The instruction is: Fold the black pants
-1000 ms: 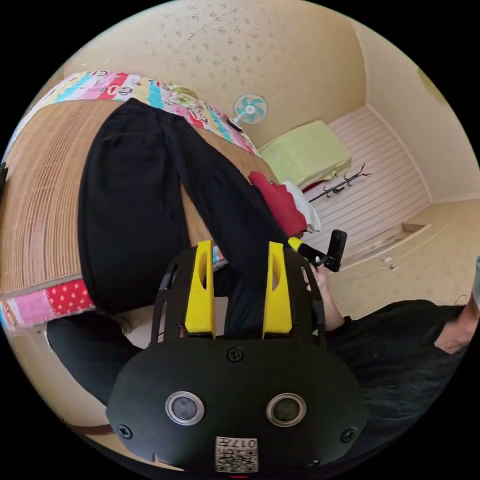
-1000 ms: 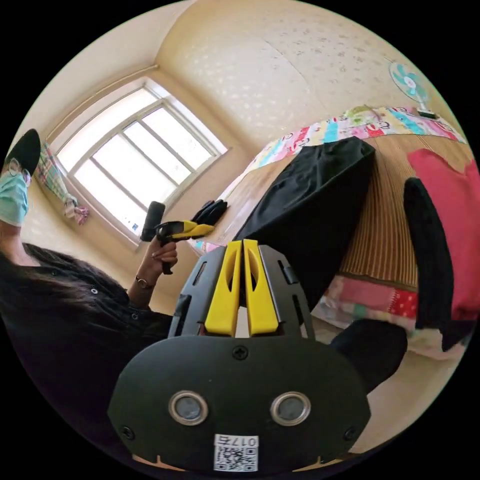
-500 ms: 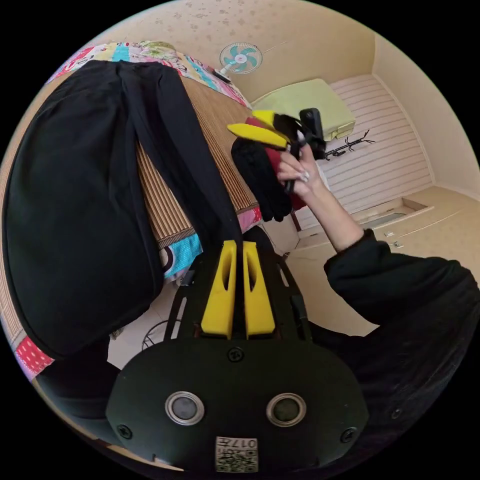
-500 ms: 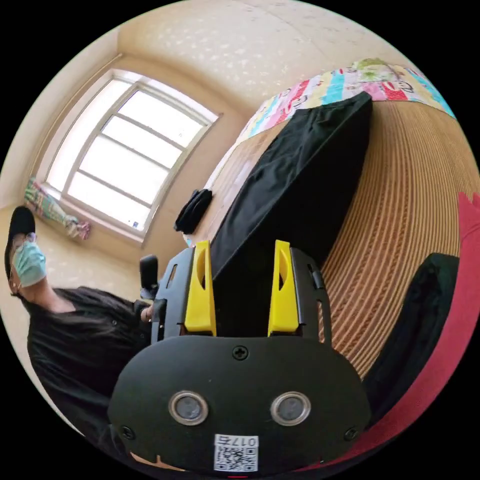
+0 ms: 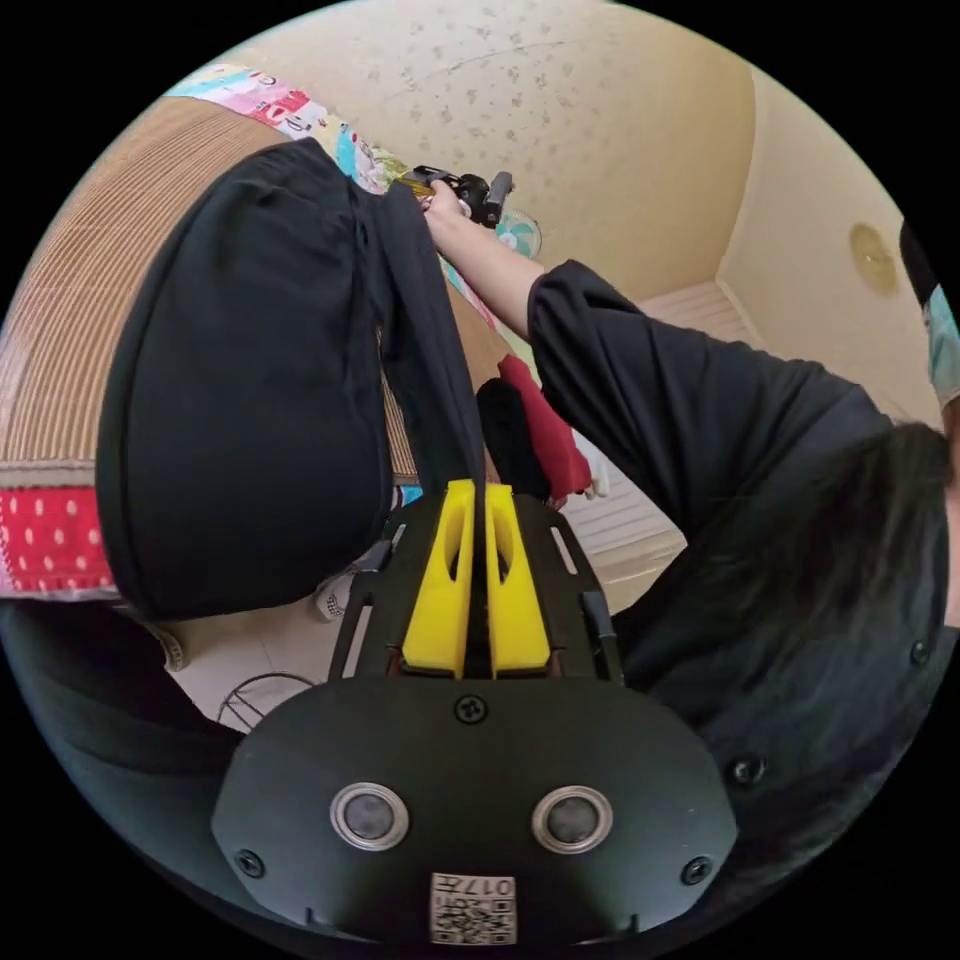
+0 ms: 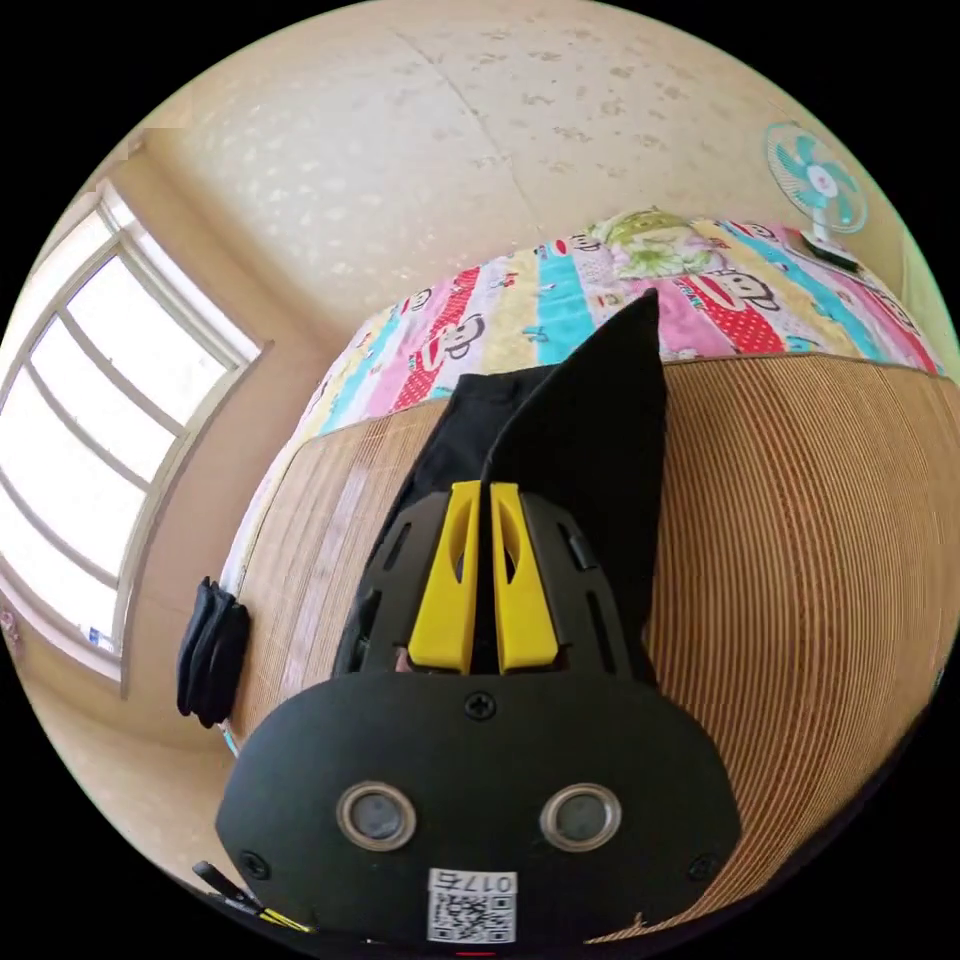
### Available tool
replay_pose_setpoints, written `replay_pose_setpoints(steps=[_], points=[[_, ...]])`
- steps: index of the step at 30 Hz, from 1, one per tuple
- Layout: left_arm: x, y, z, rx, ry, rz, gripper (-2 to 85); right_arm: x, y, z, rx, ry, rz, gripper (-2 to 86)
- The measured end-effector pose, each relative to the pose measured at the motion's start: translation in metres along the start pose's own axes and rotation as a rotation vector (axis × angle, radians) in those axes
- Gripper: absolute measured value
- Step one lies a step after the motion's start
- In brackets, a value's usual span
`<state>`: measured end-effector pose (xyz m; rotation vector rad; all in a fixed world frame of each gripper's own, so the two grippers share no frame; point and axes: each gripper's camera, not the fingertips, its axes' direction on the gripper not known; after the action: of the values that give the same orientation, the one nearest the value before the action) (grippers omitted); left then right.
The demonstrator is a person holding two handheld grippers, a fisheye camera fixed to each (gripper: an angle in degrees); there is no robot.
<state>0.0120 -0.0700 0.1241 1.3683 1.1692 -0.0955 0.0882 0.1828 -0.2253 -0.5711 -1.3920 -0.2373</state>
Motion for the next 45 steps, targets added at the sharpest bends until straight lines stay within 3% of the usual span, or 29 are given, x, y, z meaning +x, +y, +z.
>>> replay_pose_setpoints(steps=[2,7,9,14,19,23,25,27,30,34,37,41,45], points=[[-0.007,0.013,-0.032,0.043,-0.019,-0.032,-0.3,-0.065,0.010,0.037,-0.031,-0.142,-0.052,3.5],[-0.037,0.052,-0.072,0.024,-0.254,-0.179,5.5,-0.089,0.053,0.085,-0.140,-0.509,-0.053,6.7],[-0.050,0.068,-0.088,0.036,-0.372,-0.270,9.7,-0.081,0.086,0.070,-0.171,-0.505,-0.045,7.8],[-0.056,0.062,-0.115,0.146,-0.394,-0.221,10.4,-0.034,0.246,-0.054,-0.213,-0.305,-0.194,9.7],[-0.063,-0.007,-0.068,0.035,-0.447,-0.082,10.9,0.017,0.387,-0.146,-0.202,-0.220,-0.060,10.0],[-0.066,-0.043,0.010,-0.167,-0.552,-0.044,7.4,0.015,0.460,-0.155,-0.282,-0.241,-0.009,8.3],[-0.065,-0.041,0.025,-0.164,-0.635,-0.083,3.4,0.009,0.475,-0.150,-0.312,-0.328,0.006,6.3],[-0.052,-0.039,0.030,-0.180,-0.673,-0.049,0.8,0.002,0.480,-0.153,-0.318,-0.292,0.013,3.8],[-0.019,-0.030,-0.003,-0.098,-0.521,0.040,0.2,0.002,0.477,-0.183,-0.278,-0.352,0.048,2.3],[-0.019,-0.010,-0.035,-0.029,-0.447,0.024,0.3,-0.011,0.487,-0.222,-0.220,-0.403,-0.069,2.0],[-0.054,-0.003,-0.012,-0.130,-0.504,-0.120,3.0,-0.005,0.493,-0.184,-0.372,-0.313,-0.022,3.6],[-0.059,-0.017,-0.009,-0.018,-0.511,-0.133,9.6,0.005,0.468,-0.201,-0.182,-0.409,0.082,8.5],[-0.069,-0.055,0.022,-0.005,-0.557,-0.115,9.9,-0.008,0.440,-0.167,-0.254,-0.316,0.049,9.1]])
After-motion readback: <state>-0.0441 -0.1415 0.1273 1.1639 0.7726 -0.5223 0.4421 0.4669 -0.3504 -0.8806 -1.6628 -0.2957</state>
